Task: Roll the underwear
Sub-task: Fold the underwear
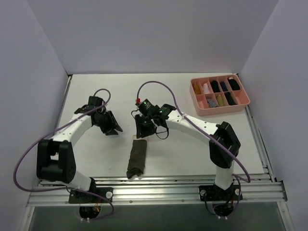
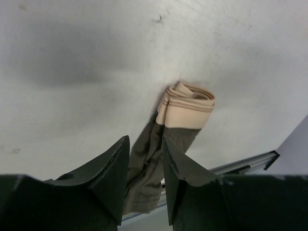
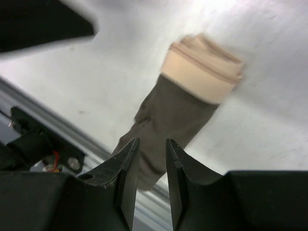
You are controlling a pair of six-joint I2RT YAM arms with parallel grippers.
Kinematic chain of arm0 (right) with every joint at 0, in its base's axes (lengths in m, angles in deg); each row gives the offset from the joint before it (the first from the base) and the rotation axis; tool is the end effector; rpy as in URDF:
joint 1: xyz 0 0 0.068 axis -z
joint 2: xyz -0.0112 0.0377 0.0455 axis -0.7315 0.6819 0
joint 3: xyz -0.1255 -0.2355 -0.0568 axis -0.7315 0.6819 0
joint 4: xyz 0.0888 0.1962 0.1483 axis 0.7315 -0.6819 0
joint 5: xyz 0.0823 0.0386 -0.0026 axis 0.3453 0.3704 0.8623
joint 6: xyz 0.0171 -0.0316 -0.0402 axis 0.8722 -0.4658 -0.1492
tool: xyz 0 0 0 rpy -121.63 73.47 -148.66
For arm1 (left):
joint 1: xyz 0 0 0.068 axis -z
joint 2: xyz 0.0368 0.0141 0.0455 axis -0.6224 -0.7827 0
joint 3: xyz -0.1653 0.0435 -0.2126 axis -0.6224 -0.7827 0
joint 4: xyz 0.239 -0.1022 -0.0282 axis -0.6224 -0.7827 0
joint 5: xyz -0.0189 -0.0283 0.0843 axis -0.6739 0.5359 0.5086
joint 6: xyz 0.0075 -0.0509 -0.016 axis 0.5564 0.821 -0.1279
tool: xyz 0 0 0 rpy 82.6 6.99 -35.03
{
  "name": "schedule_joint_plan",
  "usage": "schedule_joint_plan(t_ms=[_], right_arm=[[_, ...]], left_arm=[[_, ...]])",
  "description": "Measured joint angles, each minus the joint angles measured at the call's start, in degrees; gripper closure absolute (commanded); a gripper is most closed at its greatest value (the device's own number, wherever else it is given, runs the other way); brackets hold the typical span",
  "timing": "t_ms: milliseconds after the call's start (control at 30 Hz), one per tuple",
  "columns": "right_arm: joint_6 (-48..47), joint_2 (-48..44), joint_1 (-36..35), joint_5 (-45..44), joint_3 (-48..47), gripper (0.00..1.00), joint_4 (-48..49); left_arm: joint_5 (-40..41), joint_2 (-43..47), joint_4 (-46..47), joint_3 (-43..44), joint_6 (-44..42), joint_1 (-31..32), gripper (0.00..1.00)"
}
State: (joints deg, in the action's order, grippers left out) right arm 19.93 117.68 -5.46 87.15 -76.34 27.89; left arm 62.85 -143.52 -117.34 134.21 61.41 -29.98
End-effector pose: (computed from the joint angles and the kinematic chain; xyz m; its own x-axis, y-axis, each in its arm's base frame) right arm 0.2482 0.3376 0.2695 -0.8492 -0.1919 -0.4920 -0.4754 0.6834 0.5540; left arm 0.2989 -0.0562 0.2097 -0.8825 -0.4527 -0.1272 -0.3485 0.8113 -0.4694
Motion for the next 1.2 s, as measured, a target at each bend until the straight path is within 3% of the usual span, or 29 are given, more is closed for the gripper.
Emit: schedule_joint_plan(t_ms=[200,433,600,800,1200], right_arm=[[-3.8,8.2,5.3,-1.3,-3.8,0.76,0.0],[-6.1,16.5,5.5,-1.1,-5.8,0.76,0.9],[-6.2,17.4,5.5,-0.9,-6.0,0.77,1.9],[-4.9,17.4,5.6,-2.1,-5.5,0.78,2.7],[-1.9,17.2,7.2,-2.5,-4.7,0.79,4.3]], left_arm=[[-5.7,13.9,-0.7,-9.1,2.3,0.4,0.66],[-14.0,26.1,5.5,-23.7,11.5,4.6,0.66],[-15.0,24.2,14.3,-27.9,18.7,11.9,0.66],[-12.7,17.9,20.1,-27.5,21.3,18.6,0.68],[-6.4,16.5,20.0,-33.7,21.1,19.9,0.72]])
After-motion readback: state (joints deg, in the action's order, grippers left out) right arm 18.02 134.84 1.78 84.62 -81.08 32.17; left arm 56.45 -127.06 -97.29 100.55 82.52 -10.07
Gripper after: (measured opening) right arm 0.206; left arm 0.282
